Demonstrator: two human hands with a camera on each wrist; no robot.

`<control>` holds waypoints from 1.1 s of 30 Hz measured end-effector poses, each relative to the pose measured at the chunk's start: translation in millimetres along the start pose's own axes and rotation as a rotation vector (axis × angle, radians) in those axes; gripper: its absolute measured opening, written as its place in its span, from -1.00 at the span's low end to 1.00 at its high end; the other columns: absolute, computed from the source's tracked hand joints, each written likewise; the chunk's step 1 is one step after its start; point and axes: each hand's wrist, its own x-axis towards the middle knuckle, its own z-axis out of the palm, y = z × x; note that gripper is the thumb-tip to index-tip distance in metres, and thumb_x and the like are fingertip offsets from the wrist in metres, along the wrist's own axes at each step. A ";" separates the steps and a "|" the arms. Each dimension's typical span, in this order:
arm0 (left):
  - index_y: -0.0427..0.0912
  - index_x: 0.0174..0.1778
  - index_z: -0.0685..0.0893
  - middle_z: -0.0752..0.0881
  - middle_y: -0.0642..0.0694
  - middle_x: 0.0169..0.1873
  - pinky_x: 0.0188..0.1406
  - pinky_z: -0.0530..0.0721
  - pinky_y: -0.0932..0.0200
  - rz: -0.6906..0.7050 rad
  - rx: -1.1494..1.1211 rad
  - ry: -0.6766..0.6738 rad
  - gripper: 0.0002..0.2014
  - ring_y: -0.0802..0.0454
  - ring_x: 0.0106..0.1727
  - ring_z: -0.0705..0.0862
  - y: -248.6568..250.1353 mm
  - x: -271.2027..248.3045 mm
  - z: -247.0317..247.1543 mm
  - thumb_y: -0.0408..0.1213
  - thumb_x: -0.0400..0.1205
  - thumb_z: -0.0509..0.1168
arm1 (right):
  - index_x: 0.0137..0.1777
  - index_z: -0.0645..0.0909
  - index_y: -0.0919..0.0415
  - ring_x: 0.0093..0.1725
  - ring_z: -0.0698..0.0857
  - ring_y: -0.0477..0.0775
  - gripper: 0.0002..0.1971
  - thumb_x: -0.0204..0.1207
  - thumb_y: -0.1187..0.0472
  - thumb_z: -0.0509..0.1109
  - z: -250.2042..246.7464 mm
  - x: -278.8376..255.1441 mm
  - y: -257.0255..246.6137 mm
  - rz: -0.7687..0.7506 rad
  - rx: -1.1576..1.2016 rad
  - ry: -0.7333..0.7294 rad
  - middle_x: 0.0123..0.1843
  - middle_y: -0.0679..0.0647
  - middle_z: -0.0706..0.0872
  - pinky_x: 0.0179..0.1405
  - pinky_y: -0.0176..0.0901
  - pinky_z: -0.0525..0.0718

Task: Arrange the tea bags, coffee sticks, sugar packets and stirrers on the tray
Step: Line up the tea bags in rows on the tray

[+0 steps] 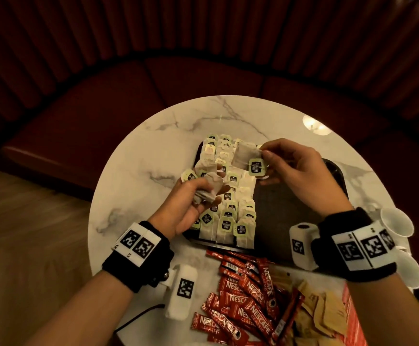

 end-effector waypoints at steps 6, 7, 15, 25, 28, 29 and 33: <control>-0.09 0.11 0.70 0.80 0.03 -0.13 -0.39 0.61 0.24 0.143 0.256 -0.105 -0.69 0.14 -0.23 0.73 6.1 -9.3 8.6 -0.09 0.48 0.41 | 0.19 0.72 0.17 -0.18 0.65 -0.29 -0.80 0.63 0.34 0.36 -13.1 9.0 -14.9 -0.254 -0.488 -0.137 0.11 0.00 0.60 -0.13 -0.36 0.72; -0.09 0.09 0.69 0.78 0.04 -0.18 -0.45 0.57 0.26 0.156 0.310 -0.138 -0.67 0.13 -0.27 0.69 5.8 -11.0 10.2 -0.08 0.44 0.42 | 0.19 0.73 0.19 -0.18 0.59 -0.33 -0.79 0.62 0.35 0.37 -14.0 10.8 -16.2 -0.305 -0.557 -0.160 0.11 -0.02 0.56 -0.10 -0.48 0.65; 0.00 -0.11 0.72 0.73 0.00 -0.30 -0.61 0.35 0.31 0.216 0.478 -0.184 -0.79 0.08 -0.38 0.65 2.6 -16.6 17.1 -0.07 0.42 0.54 | 0.19 0.75 0.17 -0.02 0.63 -0.09 -0.78 0.60 0.34 0.41 -8.7 12.8 -17.3 -0.400 -0.636 -0.220 0.09 0.04 0.68 -0.05 -0.44 0.57; -0.15 0.01 0.67 0.78 0.01 -0.26 -0.67 0.43 0.31 0.291 0.317 -0.097 -0.87 0.10 -0.33 0.72 -1.1 -10.8 19.0 -0.39 0.58 0.40 | 0.28 0.66 0.04 0.10 0.75 -0.16 -0.75 0.71 0.11 0.23 7.7 -16.7 -6.4 -0.005 0.065 0.111 0.10 -0.05 0.79 0.11 -0.21 0.74; -0.12 0.04 0.67 0.78 -0.06 -0.14 -0.65 0.47 0.31 0.319 0.288 -0.078 -0.84 0.10 -0.30 0.71 -2.6 -8.8 18.9 -0.38 0.58 0.40 | 0.18 0.68 -0.03 0.03 0.79 -0.10 -0.79 0.60 0.10 0.31 18.3 -26.6 -2.0 0.055 0.197 0.101 0.07 -0.08 0.82 0.04 -0.24 0.76; -0.11 0.04 0.66 0.78 -0.07 -0.14 -0.64 0.48 0.32 0.325 0.270 -0.076 -0.84 0.11 -0.30 0.71 -3.1 -8.7 19.1 -0.38 0.59 0.39 | 0.17 0.69 0.00 0.02 0.80 -0.09 -0.80 0.60 0.14 0.33 22.0 -28.8 -0.9 0.066 0.221 0.108 0.05 -0.06 0.83 0.00 -0.25 0.76; -0.14 0.11 0.64 0.79 -0.03 -0.15 -0.59 0.50 0.32 0.333 0.197 -0.076 -0.79 0.14 -0.28 0.73 -7.0 -10.1 23.2 -0.34 0.57 0.39 | 0.23 0.70 0.19 0.02 0.81 -0.03 -0.74 0.55 0.25 0.43 34.0 -32.2 3.9 0.115 0.309 0.139 0.08 0.02 0.83 -0.08 -0.24 0.78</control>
